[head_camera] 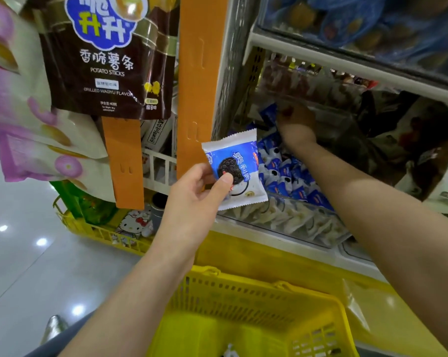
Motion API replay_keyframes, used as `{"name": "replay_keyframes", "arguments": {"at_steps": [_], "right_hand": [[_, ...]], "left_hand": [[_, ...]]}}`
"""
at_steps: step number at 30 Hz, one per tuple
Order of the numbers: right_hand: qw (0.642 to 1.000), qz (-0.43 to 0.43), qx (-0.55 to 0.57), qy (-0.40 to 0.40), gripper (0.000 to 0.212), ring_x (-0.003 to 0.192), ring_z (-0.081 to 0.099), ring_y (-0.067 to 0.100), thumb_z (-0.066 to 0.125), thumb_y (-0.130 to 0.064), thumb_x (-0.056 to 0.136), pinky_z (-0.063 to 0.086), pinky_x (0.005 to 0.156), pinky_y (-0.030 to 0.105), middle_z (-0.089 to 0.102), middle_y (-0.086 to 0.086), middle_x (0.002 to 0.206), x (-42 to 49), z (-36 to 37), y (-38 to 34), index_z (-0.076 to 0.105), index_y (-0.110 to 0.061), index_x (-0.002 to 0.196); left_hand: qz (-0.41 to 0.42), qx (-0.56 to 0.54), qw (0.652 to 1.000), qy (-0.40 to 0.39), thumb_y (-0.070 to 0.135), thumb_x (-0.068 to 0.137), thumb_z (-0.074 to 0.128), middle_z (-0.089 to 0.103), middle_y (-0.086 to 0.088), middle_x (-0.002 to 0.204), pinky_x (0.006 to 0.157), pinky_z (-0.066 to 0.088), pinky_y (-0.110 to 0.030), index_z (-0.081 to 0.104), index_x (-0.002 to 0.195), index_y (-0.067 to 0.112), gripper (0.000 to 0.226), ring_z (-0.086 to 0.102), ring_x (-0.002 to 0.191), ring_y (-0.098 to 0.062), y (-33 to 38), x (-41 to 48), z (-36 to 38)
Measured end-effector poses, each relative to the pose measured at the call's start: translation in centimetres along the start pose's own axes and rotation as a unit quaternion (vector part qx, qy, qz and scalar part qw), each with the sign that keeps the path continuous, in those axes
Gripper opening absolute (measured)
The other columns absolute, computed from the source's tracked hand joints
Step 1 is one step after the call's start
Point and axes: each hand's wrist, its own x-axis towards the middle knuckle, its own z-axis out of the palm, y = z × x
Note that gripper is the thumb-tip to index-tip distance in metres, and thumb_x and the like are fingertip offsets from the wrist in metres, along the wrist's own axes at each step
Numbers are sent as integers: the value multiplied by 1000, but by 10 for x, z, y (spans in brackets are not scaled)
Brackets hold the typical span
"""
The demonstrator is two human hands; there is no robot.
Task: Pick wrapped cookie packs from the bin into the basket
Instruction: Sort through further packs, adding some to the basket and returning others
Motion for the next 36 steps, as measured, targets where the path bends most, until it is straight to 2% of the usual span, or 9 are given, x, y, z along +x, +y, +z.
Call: {"name": "replay_keyframes", "arguments": {"at_steps": [6, 10, 15, 19, 24, 27, 30, 33, 36], "right_hand": [[985, -71, 147, 54, 10, 71, 52, 1, 50, -14, 93, 37, 64, 11, 63, 2, 89, -40, -43, -17, 60, -13, 90], [967, -14, 249, -59, 12, 68, 58, 0, 54, -19, 91, 52, 63, 15, 58, -9, 77, -77, -72, -31, 56, -22, 80], [945, 23, 258, -198, 17, 60, 60, 8, 57, -12, 86, 54, 56, 26, 62, -3, 66, -125, -90, -37, 59, -20, 71], [920, 37, 288, -263, 18, 44, 52, -4, 55, -10, 90, 49, 48, 17, 56, -13, 46, -147, -100, -37, 56, -18, 73], [860, 109, 384, -318, 15, 64, 67, 8, 44, -26, 97, 57, 62, 24, 66, 2, 83, -162, -107, -36, 55, -17, 95], [864, 79, 346, -357, 30, 82, 70, 11, 50, -43, 91, 57, 68, 25, 70, 1, 99, -170, -109, -36, 55, -18, 108], [882, 35, 305, -358, 22, 80, 69, 6, 59, -35, 87, 55, 62, 21, 73, -5, 91, -175, -106, -37, 55, -21, 105], [886, 40, 318, -334, 19, 81, 70, 12, 64, -30, 84, 58, 70, 30, 73, -1, 92, -173, -103, -38, 58, -20, 99], [891, 51, 341, -296, 20, 75, 70, 10, 65, -28, 84, 56, 65, 26, 74, -4, 86, -164, -102, -41, 60, -17, 100]], "left_hand": [[-25, -31, 999, 11, 25, 91, 54, 68, 19, 77, 80, 51, -21, 58, 95, 33, 10, 62, 75, 3, -3, 0, 8], [-45, -106, 993, 21, 23, 93, 52, 64, 6, 80, 92, 47, -33, 60, 93, 25, 8, 58, 83, -9, -3, -1, 11], [-60, -136, 988, 30, 29, 92, 51, 62, 12, 69, 72, 47, -19, 62, 92, 23, 12, 57, 71, -1, -9, -1, 16], [-81, -142, 987, 13, 30, 92, 50, 71, 5, 93, 72, 53, -20, 61, 99, 21, 16, 65, 83, -5, -13, -6, 22], [-145, -261, 954, 0, 26, 76, 64, 73, -6, 94, 63, 58, -32, 52, 109, 11, 38, 71, 84, -20, -8, -7, 19], [-140, -216, 966, -40, 27, 67, 68, 74, -3, 88, 60, 56, -27, 55, 112, 9, 50, 71, 81, -16, -6, -8, 16], [-130, -161, 975, -77, 34, 67, 67, 73, 1, 86, 62, 55, -23, 60, 114, 12, 52, 70, 83, -11, -6, -9, 15], [-154, -177, 966, -105, 39, 73, 62, 72, -6, 97, 65, 57, -32, 57, 116, 15, 50, 70, 88, -22, -7, -9, 13], [-139, -179, 970, -91, 28, 84, 57, 73, -5, 97, 65, 58, -35, 57, 116, 14, 35, 70, 82, -20, -4, -9, 11]]}}
